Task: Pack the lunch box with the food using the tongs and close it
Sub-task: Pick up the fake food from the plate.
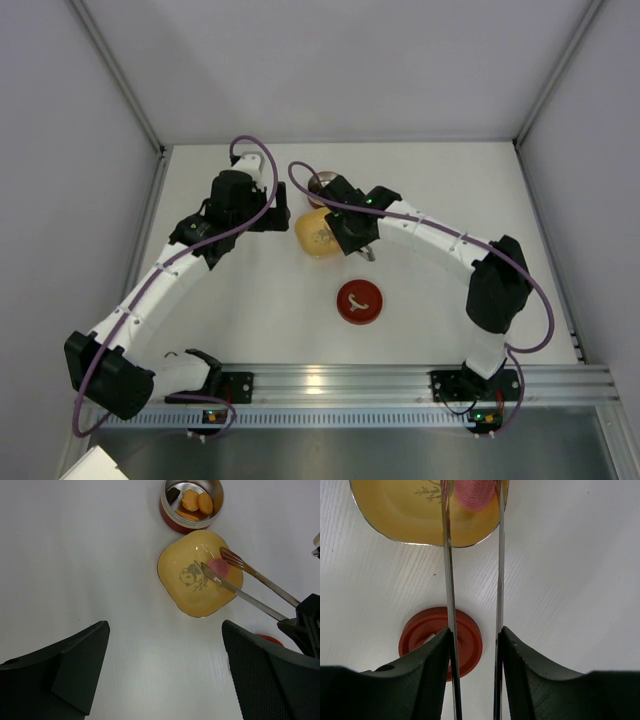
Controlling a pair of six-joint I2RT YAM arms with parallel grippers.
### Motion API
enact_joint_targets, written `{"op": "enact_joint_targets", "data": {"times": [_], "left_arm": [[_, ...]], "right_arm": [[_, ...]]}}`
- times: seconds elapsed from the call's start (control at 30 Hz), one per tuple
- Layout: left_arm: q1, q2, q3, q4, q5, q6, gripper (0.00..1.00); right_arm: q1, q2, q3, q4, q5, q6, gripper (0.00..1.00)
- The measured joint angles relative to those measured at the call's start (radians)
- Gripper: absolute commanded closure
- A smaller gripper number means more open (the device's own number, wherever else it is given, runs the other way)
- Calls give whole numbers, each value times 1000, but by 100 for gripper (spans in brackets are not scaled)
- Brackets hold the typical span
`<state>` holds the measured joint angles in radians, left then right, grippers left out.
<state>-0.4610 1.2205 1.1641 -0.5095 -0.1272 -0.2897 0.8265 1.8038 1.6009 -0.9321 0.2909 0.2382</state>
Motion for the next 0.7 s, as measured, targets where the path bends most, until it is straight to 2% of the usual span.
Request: {"op": "enact_joint_targets", "data": {"times": [0.57, 0.7], "left_arm": [[0, 0, 0, 0, 0, 0, 1], [0, 0, 0, 0, 0, 0, 1]], "right_arm": [[19, 30, -3, 0, -6, -8, 58], [23, 39, -3, 0, -8, -11, 65]]}}
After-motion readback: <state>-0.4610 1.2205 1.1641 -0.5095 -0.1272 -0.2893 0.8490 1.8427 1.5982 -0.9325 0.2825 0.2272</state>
